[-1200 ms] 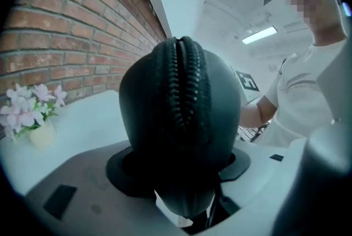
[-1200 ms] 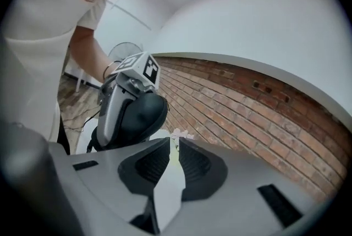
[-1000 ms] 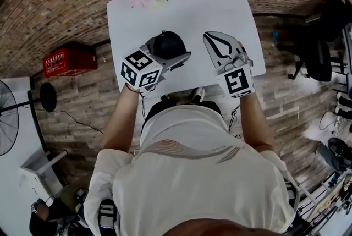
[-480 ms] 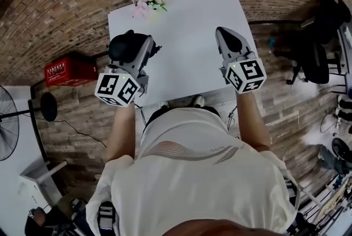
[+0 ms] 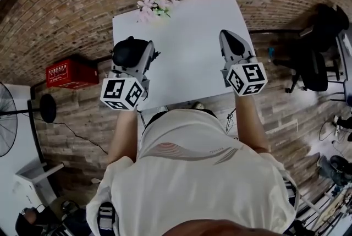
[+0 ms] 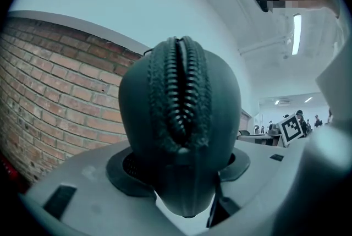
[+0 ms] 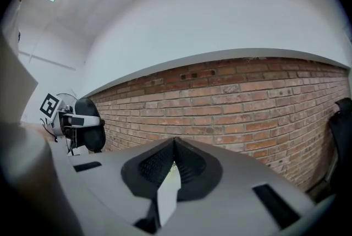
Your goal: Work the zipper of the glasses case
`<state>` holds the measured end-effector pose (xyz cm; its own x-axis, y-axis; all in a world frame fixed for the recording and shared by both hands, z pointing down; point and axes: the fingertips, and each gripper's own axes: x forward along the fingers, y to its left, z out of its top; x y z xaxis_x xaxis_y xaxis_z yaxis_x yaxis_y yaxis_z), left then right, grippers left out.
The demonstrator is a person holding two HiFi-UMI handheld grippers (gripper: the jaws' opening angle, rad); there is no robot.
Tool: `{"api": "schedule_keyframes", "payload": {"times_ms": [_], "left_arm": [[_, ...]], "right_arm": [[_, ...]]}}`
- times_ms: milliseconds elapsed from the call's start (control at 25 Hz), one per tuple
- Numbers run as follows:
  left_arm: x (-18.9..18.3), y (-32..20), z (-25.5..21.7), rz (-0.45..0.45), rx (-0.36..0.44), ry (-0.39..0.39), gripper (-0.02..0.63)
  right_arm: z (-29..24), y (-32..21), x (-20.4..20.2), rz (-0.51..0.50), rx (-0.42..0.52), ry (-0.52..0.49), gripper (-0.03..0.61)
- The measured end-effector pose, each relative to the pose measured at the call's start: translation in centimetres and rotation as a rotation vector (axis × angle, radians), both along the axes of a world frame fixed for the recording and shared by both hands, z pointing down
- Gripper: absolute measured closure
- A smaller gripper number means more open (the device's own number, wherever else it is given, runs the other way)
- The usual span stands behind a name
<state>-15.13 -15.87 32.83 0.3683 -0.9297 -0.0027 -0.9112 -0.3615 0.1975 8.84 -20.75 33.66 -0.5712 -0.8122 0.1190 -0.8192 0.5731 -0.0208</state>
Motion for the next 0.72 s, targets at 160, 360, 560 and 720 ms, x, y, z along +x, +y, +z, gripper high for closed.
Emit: {"api": "schedule_keyframes", "payload": {"times_ms": [160, 360, 560, 720], "left_arm": [[0.6, 0.1, -0.1, 0.019, 0.005, -0.01, 0.345], [0.8, 0.0, 0.0, 0.035, 0.004, -0.016, 0.345], [0.9, 0.2, 0.0, 0.051, -0.002, -0.002, 0.345], [0.7, 0.4, 0.0, 0.057, -0.003, 0.0, 0.345]], "right_arm": [[0.1, 0.5, -0.5, -0.02, -0.001, -0.005, 0.528], [0.2, 0.7, -1.1, -0.038, 0.002, -0.002, 0.528], [0.2, 1.3, -1.7, -0.048, -0.002, 0.005, 0.528], [0.2, 1.6, -2.2, -0.058, -0.002, 0.01, 0.528]]}}
